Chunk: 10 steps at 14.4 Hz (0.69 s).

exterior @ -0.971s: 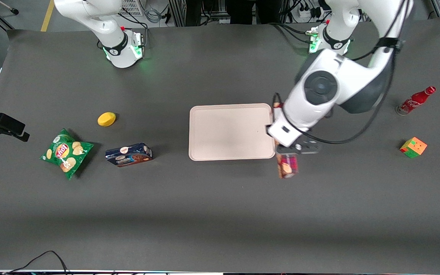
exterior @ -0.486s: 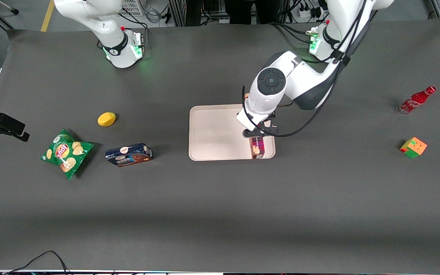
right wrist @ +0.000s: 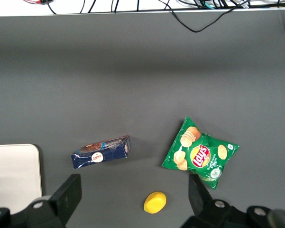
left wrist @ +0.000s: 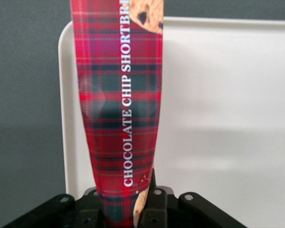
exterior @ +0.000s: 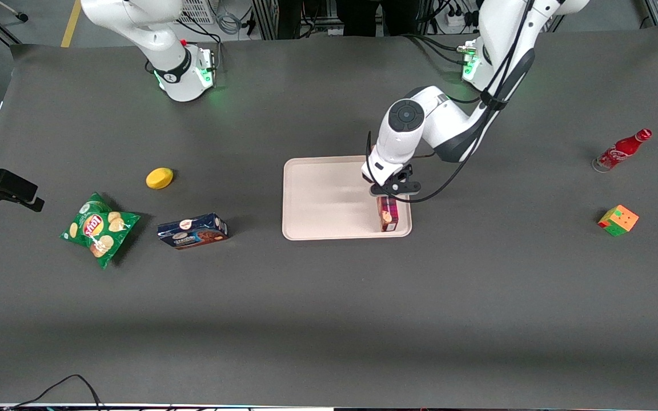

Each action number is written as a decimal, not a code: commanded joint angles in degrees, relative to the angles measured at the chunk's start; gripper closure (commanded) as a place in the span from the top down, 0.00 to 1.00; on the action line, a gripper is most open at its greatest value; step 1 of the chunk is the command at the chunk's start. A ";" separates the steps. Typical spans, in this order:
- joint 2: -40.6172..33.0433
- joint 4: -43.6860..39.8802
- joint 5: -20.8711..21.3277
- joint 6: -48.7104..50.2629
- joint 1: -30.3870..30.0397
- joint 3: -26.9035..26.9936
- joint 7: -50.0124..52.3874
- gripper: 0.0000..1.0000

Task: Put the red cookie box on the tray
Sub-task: 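Lower the red box onto the tray near its rim and open the left gripper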

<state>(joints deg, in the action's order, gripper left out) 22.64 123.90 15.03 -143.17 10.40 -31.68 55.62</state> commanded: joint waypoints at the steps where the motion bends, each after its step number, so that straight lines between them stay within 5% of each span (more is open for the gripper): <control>1: -1.73 2.57 2.73 -1.14 -0.03 -0.04 1.68 0.00; 10: 0.12 6.26 4.82 -7.47 -0.64 0.66 1.68 0.00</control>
<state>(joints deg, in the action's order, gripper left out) 22.65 128.94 16.74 -148.40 9.99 -31.28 55.83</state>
